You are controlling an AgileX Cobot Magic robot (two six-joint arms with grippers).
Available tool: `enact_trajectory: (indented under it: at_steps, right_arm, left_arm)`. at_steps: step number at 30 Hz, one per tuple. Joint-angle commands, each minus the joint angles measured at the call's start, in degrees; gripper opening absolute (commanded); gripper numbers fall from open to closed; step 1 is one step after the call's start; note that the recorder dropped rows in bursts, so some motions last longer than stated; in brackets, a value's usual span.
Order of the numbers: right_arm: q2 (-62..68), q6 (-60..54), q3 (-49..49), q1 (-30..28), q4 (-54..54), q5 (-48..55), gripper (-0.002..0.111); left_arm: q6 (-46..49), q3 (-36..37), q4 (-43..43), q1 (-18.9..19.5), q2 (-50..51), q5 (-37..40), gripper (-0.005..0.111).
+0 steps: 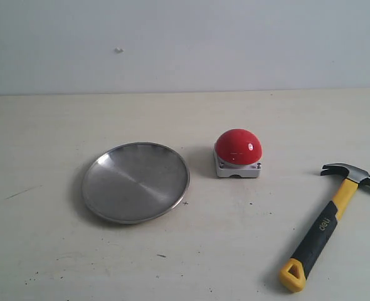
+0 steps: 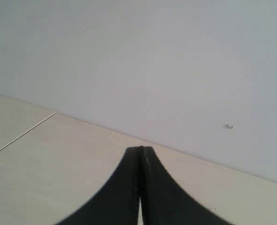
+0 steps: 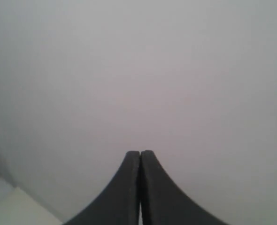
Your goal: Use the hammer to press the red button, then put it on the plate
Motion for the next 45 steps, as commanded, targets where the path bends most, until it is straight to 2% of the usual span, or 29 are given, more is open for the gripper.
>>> enact_trajectory:
  at_steps: [1,11,14,19,22,26,29,32,37,45]
  right_arm:
    - [-0.2,0.4,0.3,-0.4,5.1,6.4,0.0]
    - [-0.2,-20.2,0.1,-0.4,10.5,11.9,0.0]
    - [1.1,-30.2,-3.2,-0.4,9.8,12.8,0.0]
    - [10.2,-59.0,-17.8,-0.4,9.8,27.9,0.0]
    - [19.4,-67.9,-28.3,-0.4,9.2,36.6,0.0]
    - [33.2,-68.4,-40.9,-0.4,-0.6,48.1,0.0]
    - [44.0,-68.4,-50.9,-0.4,-7.0,60.7,0.0]
    - [51.7,-68.4,-58.0,-0.4,-12.0,67.3,0.0]
    - [57.2,-62.1,-62.2,-0.4,-14.7,70.5,0.0]
    - [70.0,-57.0,-62.1,-3.0,-13.9,96.4,0.002]
  left_arm:
    - [0.2,0.1,-0.3,-0.3,-0.2,-0.5,0.0]
    - [0.2,0.1,-0.3,-0.3,-0.2,-0.5,0.0]
    - [0.2,0.1,-0.3,-0.3,-0.2,-0.5,0.0]
    - [0.2,0.1,-0.3,-0.3,-0.2,-0.5,0.0]
    - [0.2,0.1,-0.3,-0.3,-0.2,-0.5,0.0]
    - [0.2,0.1,-0.3,-0.3,-0.2,-0.5,0.0]
    - [0.2,0.1,-0.3,-0.3,-0.2,-0.5,0.0]
    - [0.2,0.1,-0.3,-0.3,-0.2,-0.5,0.0]
    - [0.2,0.1,-0.3,-0.3,-0.2,-0.5,0.0]
    - [0.2,0.1,-0.2,-0.3,-0.2,-0.5,0.0]
